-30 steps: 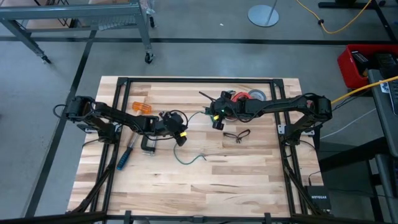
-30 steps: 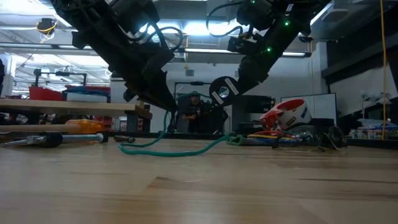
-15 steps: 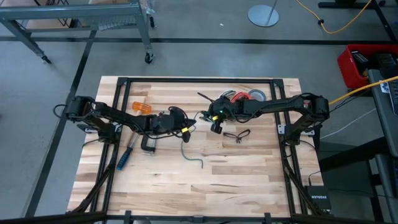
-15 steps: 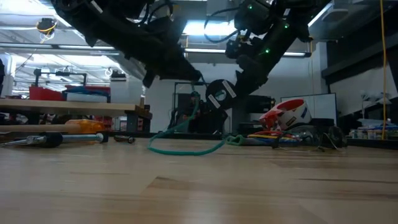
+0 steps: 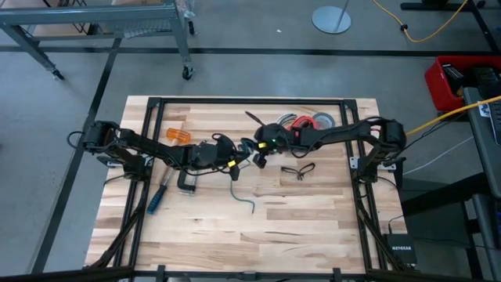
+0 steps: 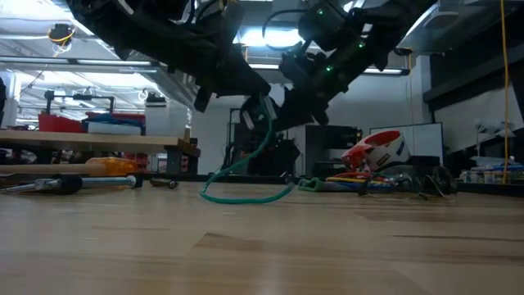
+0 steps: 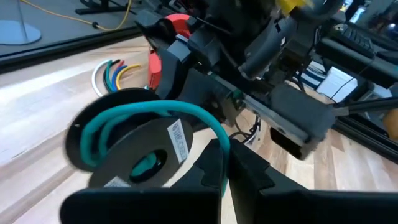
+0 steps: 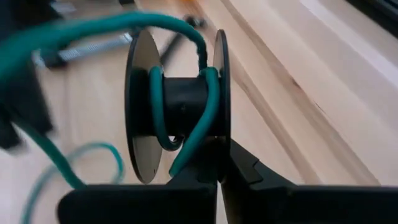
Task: Coil cords
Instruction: Coil the green wire to the spool
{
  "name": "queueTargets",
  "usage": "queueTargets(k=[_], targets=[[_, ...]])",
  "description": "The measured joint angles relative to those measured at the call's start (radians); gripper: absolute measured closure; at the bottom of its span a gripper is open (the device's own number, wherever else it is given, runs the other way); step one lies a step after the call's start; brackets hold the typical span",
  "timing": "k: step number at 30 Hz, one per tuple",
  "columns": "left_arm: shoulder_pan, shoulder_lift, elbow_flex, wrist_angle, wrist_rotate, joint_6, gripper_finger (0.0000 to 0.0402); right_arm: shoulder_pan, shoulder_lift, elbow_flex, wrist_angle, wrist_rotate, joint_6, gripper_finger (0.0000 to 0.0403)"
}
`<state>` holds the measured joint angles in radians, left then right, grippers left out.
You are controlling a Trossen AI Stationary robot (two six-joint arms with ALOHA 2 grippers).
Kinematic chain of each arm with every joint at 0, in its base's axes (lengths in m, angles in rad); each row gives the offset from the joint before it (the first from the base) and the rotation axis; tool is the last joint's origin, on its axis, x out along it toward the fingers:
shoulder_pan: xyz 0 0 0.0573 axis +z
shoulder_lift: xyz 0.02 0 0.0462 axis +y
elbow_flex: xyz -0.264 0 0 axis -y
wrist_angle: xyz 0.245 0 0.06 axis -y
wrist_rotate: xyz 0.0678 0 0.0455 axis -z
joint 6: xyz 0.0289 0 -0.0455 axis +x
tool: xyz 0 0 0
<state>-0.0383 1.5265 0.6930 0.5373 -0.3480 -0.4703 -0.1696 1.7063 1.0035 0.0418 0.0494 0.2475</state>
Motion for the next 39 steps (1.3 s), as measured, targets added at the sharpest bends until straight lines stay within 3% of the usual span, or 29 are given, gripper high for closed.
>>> queueTargets(k=[5, 22, 31, 36, 39], targets=[[0.0, 0.0, 0.0, 0.0, 0.002, -0.002, 0.0401, 0.0, 0.019, 0.0, 0.094, -0.048, 0.046, 0.04], [-0.016, 0.003, 0.023, -0.064, 0.011, 0.003, 0.0401, -0.002, 0.033, -0.001, 0.353, -0.062, 0.173, 0.04], [-0.046, 0.003, 0.025, -0.267, -0.077, 0.009, 0.0401, -0.074, -0.033, -0.002, 0.299, -0.24, 0.167, 0.04], [-0.064, 0.003, 0.025, -0.276, -0.083, 0.08, 0.0401, -0.123, -0.08, -0.001, 0.168, -0.385, 0.137, 0.04], [-0.067, 0.003, 0.025, -0.289, -0.08, 0.103, 0.04, -0.134, -0.103, 0.0, 0.074, -0.415, 0.103, 0.04]])
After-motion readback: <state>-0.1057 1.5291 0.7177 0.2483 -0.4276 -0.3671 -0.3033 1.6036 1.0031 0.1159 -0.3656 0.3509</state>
